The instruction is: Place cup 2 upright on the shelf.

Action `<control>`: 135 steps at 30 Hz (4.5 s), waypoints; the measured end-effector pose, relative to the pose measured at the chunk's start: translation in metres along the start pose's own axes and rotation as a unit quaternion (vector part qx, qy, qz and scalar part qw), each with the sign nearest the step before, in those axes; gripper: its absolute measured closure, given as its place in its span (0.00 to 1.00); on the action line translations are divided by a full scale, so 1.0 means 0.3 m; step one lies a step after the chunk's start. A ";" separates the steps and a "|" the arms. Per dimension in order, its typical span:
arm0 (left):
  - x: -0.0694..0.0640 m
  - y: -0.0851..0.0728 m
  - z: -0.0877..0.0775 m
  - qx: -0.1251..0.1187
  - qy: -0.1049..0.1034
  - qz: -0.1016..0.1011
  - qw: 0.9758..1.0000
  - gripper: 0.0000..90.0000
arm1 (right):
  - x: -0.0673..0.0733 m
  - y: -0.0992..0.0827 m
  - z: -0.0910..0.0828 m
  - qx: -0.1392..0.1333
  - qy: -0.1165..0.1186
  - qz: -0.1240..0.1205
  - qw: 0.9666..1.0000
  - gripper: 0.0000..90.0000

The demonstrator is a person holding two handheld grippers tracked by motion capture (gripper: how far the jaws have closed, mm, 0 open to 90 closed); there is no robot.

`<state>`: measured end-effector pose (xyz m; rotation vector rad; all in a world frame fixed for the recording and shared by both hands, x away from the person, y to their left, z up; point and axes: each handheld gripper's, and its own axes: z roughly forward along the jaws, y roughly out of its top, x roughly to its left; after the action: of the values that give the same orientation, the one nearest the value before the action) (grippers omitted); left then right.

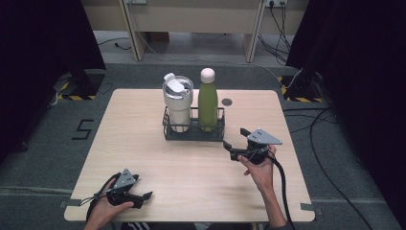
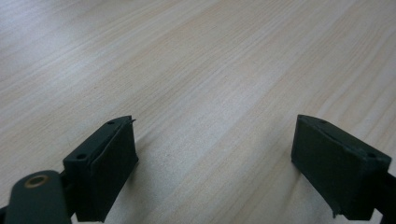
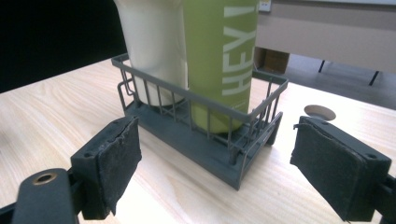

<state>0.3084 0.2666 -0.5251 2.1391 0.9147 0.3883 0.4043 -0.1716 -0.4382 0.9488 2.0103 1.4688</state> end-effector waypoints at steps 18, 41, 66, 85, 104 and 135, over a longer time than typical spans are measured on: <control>0.006 0.008 0.009 0.000 -0.003 0.002 1.000 0.14 | 0.019 -0.057 -0.008 0.027 0.002 0.001 1.000 0.17; 0.006 0.008 0.009 0.000 -0.004 0.002 1.000 0.14 | 0.068 -0.112 -0.020 0.058 0.027 -0.009 0.998 0.17; 0.006 0.008 0.009 -0.001 -0.003 0.002 1.000 0.14 | 0.079 -0.212 -0.079 0.091 0.032 -0.002 0.995 0.17; 0.007 0.008 0.009 -0.001 -0.002 0.001 1.000 0.14 | 0.110 -0.253 -0.110 0.133 0.027 -0.002 0.991 0.17; 0.007 0.008 0.010 -0.001 -0.001 0.000 1.000 0.14 | 0.112 -0.298 -0.139 0.191 0.012 -0.014 0.981 0.17; 0.008 0.008 0.010 -0.001 0.000 -0.001 1.000 0.14 | 0.105 -0.333 -0.135 0.227 0.014 -0.031 0.973 0.09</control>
<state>0.3129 0.2655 -0.5254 2.1363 0.9155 0.3895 0.3295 -0.1914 -0.5195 1.0309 2.4300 1.0078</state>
